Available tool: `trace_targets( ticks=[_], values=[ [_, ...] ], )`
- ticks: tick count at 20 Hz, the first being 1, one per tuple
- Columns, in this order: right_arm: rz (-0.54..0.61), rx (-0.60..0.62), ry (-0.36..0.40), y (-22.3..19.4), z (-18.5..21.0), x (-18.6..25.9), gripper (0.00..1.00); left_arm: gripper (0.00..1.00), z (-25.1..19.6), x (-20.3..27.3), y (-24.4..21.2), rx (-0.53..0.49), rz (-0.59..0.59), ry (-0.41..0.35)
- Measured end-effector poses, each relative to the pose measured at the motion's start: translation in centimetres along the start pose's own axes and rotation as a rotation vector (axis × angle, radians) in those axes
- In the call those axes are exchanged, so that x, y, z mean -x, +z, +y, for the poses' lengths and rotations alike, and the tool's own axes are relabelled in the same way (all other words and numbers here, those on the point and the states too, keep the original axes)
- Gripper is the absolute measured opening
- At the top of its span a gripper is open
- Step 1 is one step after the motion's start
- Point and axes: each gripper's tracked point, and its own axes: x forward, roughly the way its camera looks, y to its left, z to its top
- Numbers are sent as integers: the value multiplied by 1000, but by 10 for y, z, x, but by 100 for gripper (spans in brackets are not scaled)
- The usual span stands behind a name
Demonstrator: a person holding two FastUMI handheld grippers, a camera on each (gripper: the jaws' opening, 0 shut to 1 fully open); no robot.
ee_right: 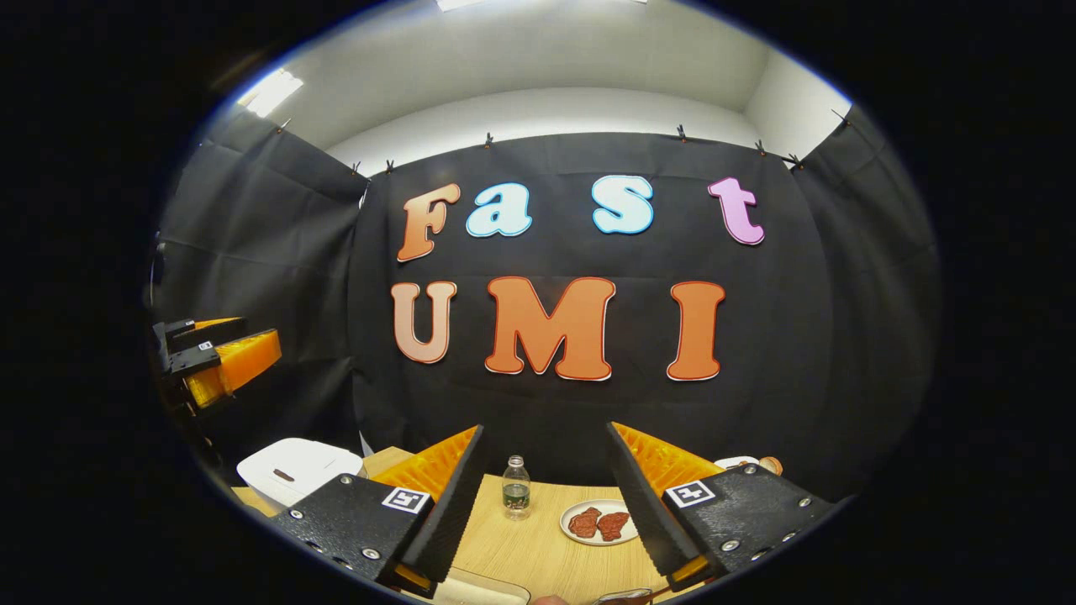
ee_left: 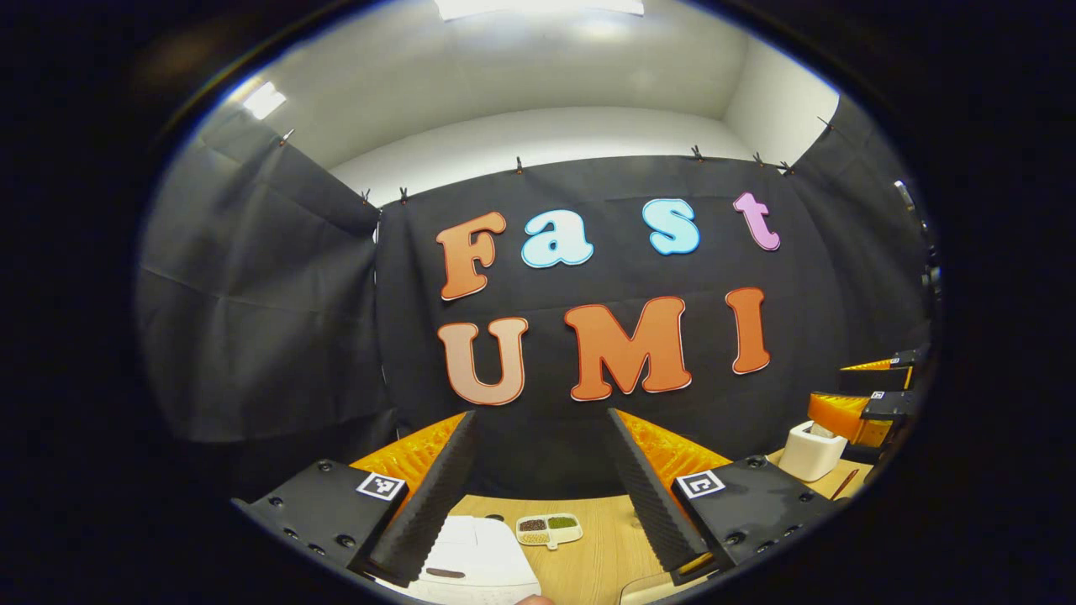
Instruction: Close the left gripper, press the button to open the rice cooker; take a wooden spoon from the chopstick holder with the right hand, scoop a spoonful of rice and pour it into the rice cooker, then put the wooden spoon back into the chopstick holder.
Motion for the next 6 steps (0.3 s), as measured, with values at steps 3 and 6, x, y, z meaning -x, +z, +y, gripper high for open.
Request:
trace_targets(
  ticks=[3, 6],
  values=[
    [-23, 11, -7, 10, -1, 0, 87, 100, 0, 1, -1, 32, 19, -10],
    [-28, 2, -8, 16, 1, 1, 87, 100, -2, 0, 2, 9, 21, -7]
  ],
)
